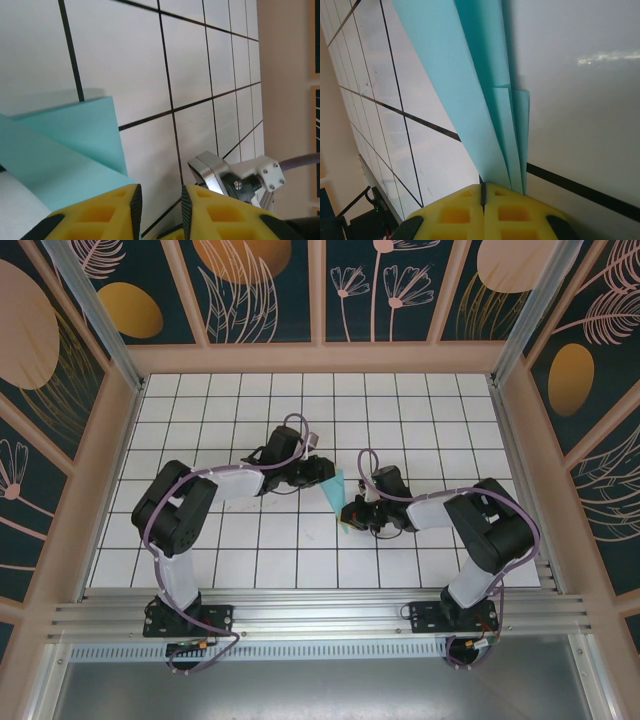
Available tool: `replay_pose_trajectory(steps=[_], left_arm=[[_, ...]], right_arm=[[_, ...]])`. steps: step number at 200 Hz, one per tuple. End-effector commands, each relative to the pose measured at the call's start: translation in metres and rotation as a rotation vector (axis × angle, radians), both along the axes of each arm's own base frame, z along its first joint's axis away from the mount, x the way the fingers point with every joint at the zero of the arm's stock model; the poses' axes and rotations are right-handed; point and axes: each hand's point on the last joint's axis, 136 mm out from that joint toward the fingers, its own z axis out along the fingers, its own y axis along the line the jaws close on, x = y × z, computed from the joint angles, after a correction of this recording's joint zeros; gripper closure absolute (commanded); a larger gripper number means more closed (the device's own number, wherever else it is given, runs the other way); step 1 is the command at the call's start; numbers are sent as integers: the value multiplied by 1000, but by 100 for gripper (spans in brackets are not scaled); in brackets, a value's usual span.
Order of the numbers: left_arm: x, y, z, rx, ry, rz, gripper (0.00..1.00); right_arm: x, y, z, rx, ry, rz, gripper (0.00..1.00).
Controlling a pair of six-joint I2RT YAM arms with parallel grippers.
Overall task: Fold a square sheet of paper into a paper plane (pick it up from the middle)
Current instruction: Fold the wing for the fifth time at the center of the table.
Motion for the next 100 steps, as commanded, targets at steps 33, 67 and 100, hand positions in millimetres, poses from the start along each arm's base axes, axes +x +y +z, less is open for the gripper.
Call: replay_pose_trajectory(steps=[33,67,100], left_arm=[[-11,-20,-16,-85,46,-87,69],[3,-8,-38,51,23,-39,68],[15,-1,-52,90,14,-13,68]], right_arm=[[-22,-23,-42,-163,133,-28,100],[-25,-25,-43,-166,141,-25,100],[-29,-26,-45,-173,152,-7,100]])
